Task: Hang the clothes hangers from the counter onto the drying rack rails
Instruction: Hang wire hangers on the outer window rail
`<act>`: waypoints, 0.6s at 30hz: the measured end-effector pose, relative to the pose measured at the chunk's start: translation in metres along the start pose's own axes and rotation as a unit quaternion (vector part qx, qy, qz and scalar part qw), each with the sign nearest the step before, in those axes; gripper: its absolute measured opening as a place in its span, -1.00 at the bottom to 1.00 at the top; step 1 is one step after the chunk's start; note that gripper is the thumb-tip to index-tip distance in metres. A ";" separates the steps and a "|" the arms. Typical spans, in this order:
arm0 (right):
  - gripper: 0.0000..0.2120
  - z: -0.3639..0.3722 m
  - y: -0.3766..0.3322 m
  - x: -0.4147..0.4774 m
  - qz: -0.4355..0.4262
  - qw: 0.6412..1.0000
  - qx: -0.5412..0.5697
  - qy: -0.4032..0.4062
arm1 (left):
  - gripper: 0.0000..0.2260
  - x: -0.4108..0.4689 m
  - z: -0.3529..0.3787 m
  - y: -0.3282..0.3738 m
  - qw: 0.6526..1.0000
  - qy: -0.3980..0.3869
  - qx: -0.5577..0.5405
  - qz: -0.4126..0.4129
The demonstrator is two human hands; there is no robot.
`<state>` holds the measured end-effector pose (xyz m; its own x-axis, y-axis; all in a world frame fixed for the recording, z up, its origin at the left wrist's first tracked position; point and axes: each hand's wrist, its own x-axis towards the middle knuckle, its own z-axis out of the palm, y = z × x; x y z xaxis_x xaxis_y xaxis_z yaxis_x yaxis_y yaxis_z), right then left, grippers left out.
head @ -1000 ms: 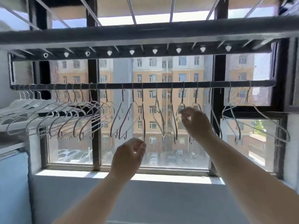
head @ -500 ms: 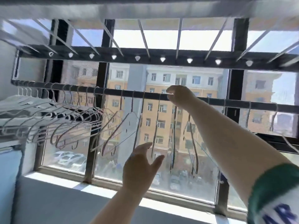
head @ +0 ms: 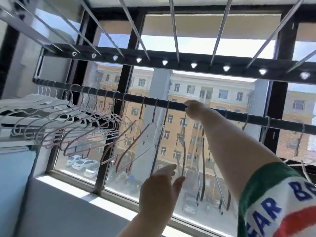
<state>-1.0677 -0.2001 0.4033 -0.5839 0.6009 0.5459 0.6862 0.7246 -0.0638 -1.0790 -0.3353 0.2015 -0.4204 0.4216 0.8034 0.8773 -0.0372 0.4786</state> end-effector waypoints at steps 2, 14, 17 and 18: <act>-0.62 0.001 0.001 0.003 -0.002 1.000 0.002 0.013 | -0.54 0.002 0.000 0.002 1.000 -0.002 0.000 0.000; -0.56 0.012 0.005 0.014 -0.021 0.999 -0.035 0.027 | -0.75 0.010 0.005 -0.002 0.999 -0.024 0.024 -0.021; -0.61 0.015 0.008 0.017 -0.018 0.999 -0.030 0.031 | -0.76 0.012 -0.001 -0.007 0.999 -0.011 0.045 -0.022; -0.64 0.016 0.009 0.019 -0.016 0.999 -0.036 0.033 | -0.76 0.012 -0.004 -0.008 0.998 -0.015 0.052 -0.025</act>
<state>-1.0797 -0.1771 0.3999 -0.5783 0.5523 0.6004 0.6983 0.7156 0.0144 -1.0920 -0.3334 0.2089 -0.4587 0.4468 0.7681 0.8752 0.0777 0.4775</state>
